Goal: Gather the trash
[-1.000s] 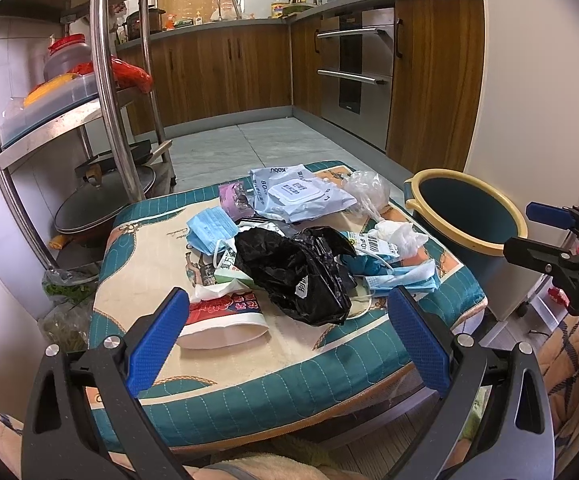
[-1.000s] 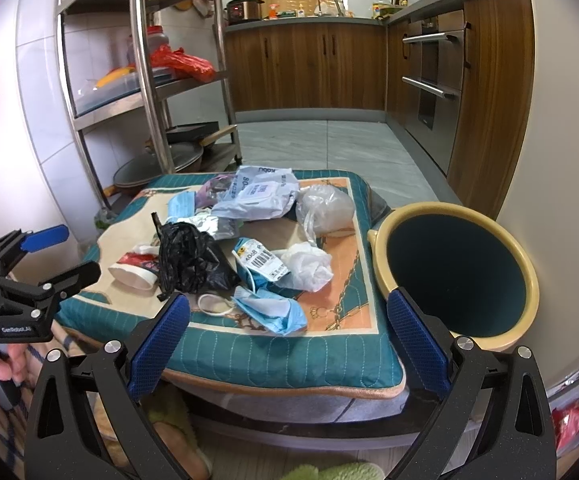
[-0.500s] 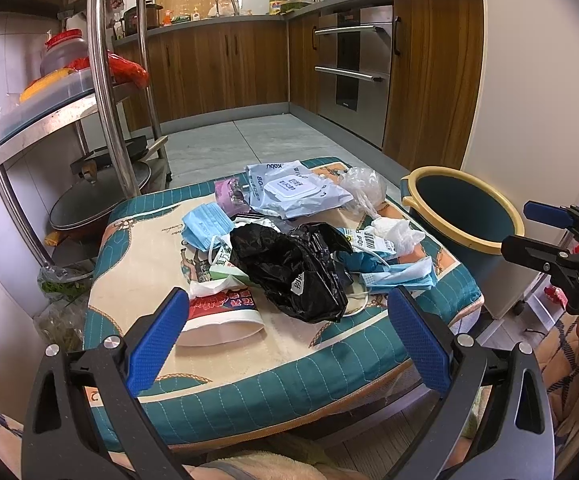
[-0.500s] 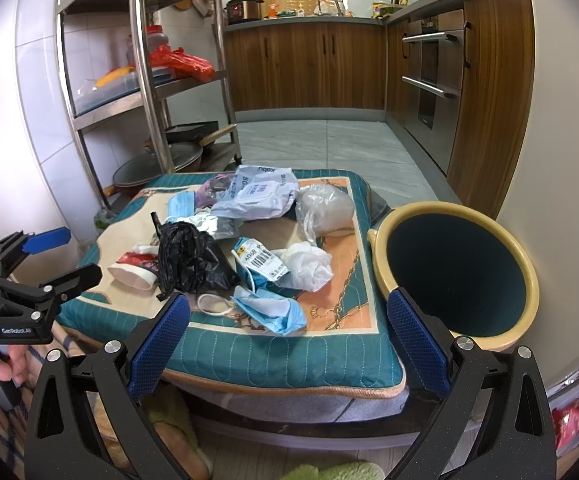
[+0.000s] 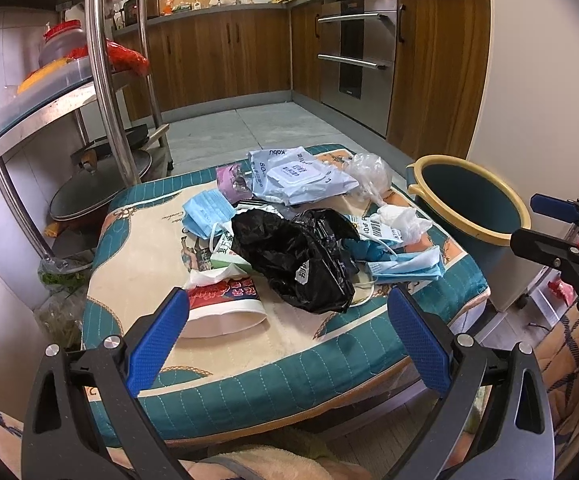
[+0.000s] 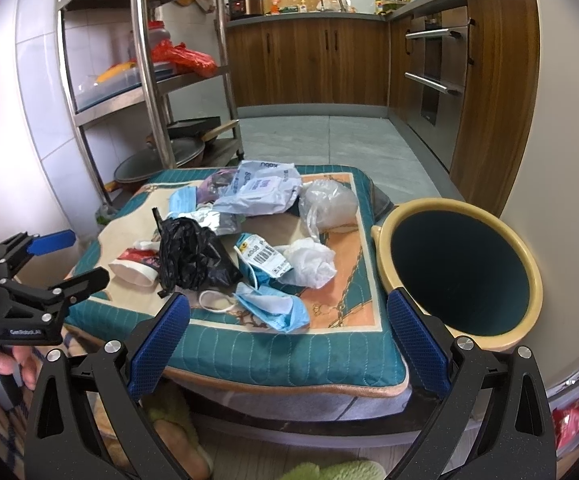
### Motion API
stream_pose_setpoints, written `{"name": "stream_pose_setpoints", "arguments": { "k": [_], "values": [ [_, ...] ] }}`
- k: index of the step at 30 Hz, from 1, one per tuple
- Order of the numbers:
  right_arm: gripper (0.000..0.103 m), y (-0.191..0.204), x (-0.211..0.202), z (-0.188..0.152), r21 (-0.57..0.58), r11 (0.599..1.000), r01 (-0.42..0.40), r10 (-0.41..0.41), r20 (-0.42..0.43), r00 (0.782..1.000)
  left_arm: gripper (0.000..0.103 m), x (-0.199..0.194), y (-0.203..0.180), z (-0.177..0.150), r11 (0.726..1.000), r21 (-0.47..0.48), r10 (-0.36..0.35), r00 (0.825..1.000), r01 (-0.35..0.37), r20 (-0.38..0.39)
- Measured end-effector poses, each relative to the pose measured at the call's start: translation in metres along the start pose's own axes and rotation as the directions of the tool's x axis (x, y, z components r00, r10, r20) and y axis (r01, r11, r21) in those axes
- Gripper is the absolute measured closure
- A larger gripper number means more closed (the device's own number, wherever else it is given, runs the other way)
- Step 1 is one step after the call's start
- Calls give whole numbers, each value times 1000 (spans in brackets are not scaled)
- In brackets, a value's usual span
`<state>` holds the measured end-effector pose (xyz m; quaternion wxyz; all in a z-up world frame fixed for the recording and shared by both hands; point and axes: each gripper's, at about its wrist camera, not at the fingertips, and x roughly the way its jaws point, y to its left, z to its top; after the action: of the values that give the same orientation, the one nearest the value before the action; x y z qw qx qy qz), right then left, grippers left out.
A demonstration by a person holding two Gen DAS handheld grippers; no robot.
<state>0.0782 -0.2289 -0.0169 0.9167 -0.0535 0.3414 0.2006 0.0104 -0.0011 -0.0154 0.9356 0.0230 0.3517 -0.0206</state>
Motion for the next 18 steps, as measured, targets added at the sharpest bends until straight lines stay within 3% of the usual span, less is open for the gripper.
{"name": "stream_pose_setpoints", "arguments": {
  "k": [18],
  "values": [
    [5,2,7,1,3,1000,-17,18,-40,999,6,7,1,4,1000,-11,-27,999,27,-27]
  ]
}}
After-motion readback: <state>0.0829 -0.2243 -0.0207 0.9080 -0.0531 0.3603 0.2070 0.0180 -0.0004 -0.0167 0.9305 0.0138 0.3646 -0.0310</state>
